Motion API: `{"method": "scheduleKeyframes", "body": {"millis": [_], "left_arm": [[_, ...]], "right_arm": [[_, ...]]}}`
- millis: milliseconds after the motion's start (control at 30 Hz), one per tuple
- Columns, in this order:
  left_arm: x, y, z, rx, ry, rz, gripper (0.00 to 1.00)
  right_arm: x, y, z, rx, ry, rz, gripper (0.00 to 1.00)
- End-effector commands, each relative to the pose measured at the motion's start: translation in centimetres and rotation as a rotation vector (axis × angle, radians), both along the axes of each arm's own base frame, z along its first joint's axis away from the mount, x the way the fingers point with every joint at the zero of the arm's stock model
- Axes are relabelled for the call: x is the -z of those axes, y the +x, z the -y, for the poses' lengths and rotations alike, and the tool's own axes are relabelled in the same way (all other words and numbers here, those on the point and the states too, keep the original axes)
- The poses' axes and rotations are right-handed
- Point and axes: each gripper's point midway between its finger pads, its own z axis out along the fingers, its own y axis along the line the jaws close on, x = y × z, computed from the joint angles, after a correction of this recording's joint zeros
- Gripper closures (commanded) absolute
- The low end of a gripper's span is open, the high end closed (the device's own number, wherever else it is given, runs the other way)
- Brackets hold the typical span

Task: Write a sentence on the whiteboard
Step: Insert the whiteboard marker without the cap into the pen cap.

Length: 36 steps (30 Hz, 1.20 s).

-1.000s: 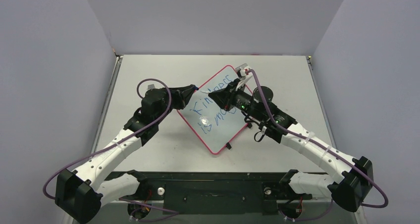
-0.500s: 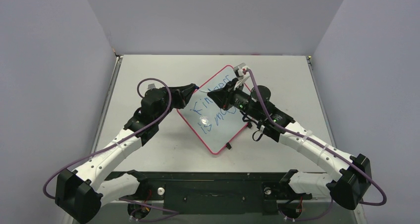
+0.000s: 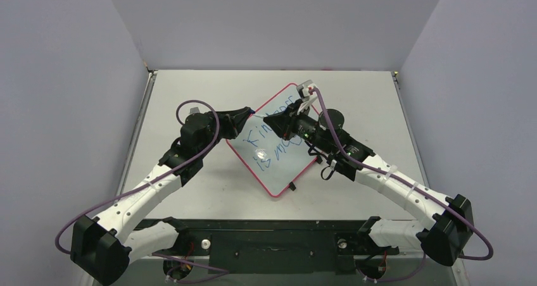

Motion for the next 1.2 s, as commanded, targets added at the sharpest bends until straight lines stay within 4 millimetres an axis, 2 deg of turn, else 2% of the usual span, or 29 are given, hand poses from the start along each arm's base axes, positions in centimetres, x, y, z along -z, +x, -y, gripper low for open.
{"method": "scheduleKeyframes", "body": {"millis": [0,533,1167], "left_arm": [[-1.8,-0.1,0.1,0.004,-0.040,0.050,1.00],[-1.9,-0.2,0.2,0.010,-0.044,0.053,1.00],[-2.3,-0.4,0.9,0.027,-0.052,0.059,1.00]], "right_arm": [[-3.6,0.4,0.0,0.022,0.065,0.085,1.00],[-3.4,0.9,0.1,0.052,0.069,0.080,1.00],[-1.9,2.1,-0.8,0.082,0.040,0.056,1.00]]}}
